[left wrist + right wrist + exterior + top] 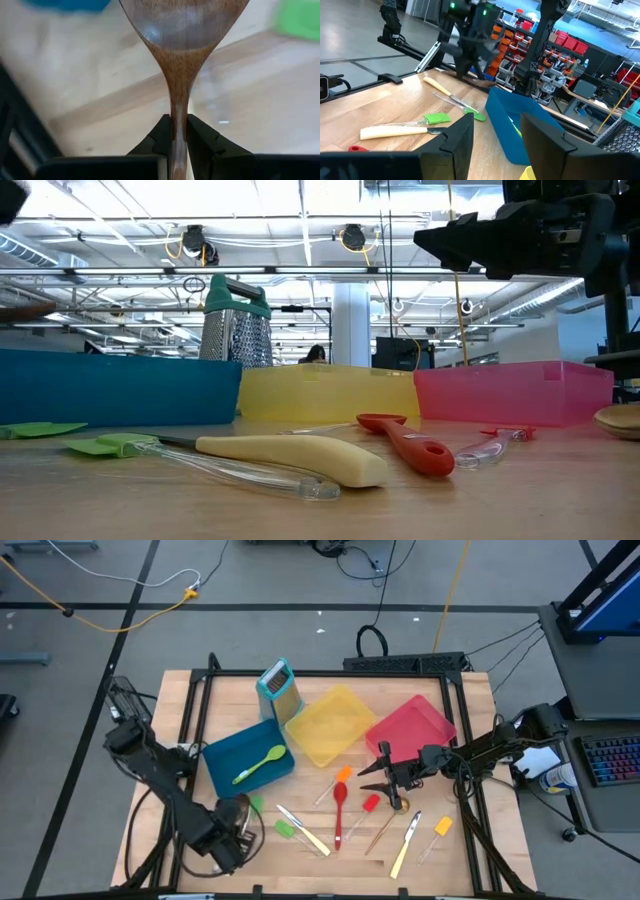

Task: Pick & Place Kitchen Items
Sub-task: Put the brown serving spoon into the blue bin

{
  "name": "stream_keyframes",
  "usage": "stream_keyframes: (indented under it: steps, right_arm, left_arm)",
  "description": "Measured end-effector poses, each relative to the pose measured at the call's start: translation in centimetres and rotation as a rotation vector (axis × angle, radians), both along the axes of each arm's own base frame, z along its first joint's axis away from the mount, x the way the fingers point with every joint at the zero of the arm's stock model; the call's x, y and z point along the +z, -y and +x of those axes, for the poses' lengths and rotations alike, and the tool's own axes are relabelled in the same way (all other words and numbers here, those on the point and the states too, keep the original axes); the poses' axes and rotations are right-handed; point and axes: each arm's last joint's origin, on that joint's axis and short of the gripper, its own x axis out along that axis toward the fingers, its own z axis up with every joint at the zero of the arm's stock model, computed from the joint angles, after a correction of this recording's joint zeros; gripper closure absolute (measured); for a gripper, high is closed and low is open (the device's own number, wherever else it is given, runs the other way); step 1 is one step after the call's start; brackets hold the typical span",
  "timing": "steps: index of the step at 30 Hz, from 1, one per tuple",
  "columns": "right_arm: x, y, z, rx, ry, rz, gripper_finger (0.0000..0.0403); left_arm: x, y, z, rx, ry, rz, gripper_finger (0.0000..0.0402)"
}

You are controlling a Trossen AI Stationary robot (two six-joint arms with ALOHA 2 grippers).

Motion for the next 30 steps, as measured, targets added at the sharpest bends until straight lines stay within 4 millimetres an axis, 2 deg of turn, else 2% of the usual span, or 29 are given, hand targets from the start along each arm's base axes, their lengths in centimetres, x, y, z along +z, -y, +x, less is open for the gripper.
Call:
stream_keyframes:
  steps: [4, 7, 18, 24, 30]
  right_arm:
    - [0.0, 0.0, 0.0, 0.000, 0.000, 0.000, 0.0248]
    - [0.0, 0.0, 0.0, 0.000, 0.000, 0.000, 0.0248]
    - [0.0, 0.0, 0.0, 0.000, -0.001, 0.000, 0.0248]
    - [-0.1, 0.0, 0.0, 0.000, -0.013, -0.003, 0.0248]
    - [-0.3, 0.0, 0.0, 0.001, -0.034, -0.006, 0.0248]
  left_arm:
    - [2.2, -1.0, 1.7, -0.079, 0.065, 0.056, 0.0367]
    - [3.0, -2.5, 3.0, -0.118, 0.085, 0.106, 0.0367]
    - [3.3, -10.6, 7.6, -0.344, 0.020, 0.206, 0.0367]
    - [3.3, -15.1, 8.9, -0.458, -0.042, 0.204, 0.0362]
    - [3.4, -18.9, 8.9, -0.498, -0.131, 0.186, 0.0363]
